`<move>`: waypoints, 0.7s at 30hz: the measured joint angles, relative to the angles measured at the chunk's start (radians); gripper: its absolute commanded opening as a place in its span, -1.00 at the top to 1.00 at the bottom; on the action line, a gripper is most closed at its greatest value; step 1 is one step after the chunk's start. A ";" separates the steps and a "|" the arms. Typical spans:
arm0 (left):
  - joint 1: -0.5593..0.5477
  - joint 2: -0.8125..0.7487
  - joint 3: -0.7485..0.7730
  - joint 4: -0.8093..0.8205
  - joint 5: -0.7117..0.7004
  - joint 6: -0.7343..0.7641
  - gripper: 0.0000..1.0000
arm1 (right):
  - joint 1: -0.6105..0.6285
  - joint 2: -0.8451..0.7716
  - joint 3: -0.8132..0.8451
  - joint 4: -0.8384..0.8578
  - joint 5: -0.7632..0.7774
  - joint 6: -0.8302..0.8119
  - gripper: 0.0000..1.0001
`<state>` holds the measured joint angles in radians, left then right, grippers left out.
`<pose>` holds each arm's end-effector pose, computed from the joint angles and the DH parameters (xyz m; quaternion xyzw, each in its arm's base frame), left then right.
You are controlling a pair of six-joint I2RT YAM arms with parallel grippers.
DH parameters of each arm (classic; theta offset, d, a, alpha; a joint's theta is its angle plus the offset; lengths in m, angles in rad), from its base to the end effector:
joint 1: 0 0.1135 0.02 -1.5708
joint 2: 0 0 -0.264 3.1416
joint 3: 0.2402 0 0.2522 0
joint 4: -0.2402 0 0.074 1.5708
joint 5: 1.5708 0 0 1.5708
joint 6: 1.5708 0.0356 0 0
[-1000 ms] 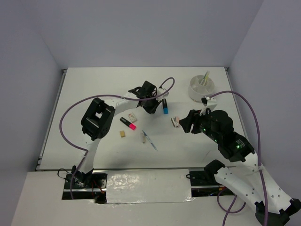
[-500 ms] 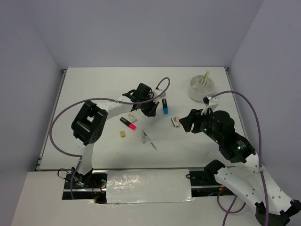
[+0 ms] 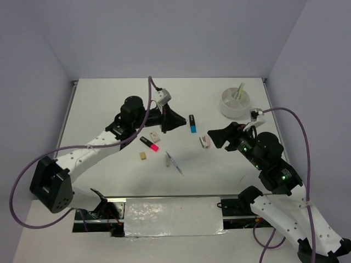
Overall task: Sort the stationery into containers
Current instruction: Pick up the pen cap from the center of the board.
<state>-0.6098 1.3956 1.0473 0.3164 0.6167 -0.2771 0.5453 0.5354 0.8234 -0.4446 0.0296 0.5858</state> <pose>0.2568 -0.2046 0.3430 0.3216 0.6400 -0.4813 0.5053 0.1023 0.0608 0.3582 0.0250 0.7598 0.3386 0.5544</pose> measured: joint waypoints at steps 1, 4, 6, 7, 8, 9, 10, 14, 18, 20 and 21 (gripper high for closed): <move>-0.002 -0.030 -0.032 0.042 0.018 -0.040 1.00 | 0.000 0.015 -0.003 0.016 -0.016 0.015 -0.55; -0.015 -0.104 -0.088 0.089 0.059 -0.116 1.00 | 0.000 0.039 -0.051 0.099 -0.063 0.092 -0.42; -0.034 -0.152 -0.108 0.097 0.063 -0.140 1.00 | 0.002 0.036 -0.112 0.161 -0.087 0.163 -0.40; -0.045 -0.179 -0.121 0.101 0.059 -0.149 1.00 | 0.004 0.032 -0.138 0.181 -0.094 0.192 -0.41; -0.052 -0.203 -0.131 0.105 0.056 -0.157 1.00 | 0.009 0.027 -0.161 0.205 -0.099 0.220 -0.41; -0.064 -0.233 -0.147 0.117 0.045 -0.175 1.00 | 0.023 0.027 -0.178 0.225 -0.100 0.246 -0.42; -0.071 -0.258 -0.161 0.123 0.041 -0.187 1.00 | 0.035 0.031 -0.180 0.233 -0.103 0.262 -0.43; -0.101 -0.334 -0.179 0.121 0.035 -0.189 1.00 | 0.081 0.067 -0.180 0.315 -0.143 0.318 -0.46; -0.125 -0.378 -0.189 0.092 0.019 -0.134 1.00 | 0.085 0.084 -0.197 0.432 -0.225 0.427 -0.70; -0.131 -0.401 -0.207 0.095 0.015 -0.113 1.00 | 0.088 0.097 -0.233 0.531 -0.282 0.507 -0.79; -0.132 -0.410 -0.217 0.099 0.015 -0.109 1.00 | 0.093 0.110 -0.253 0.590 -0.314 0.550 -0.82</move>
<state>-0.7418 0.9852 0.8299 0.4156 0.6319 -0.3862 0.6380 0.6453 0.5701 0.1452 -0.2848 1.1362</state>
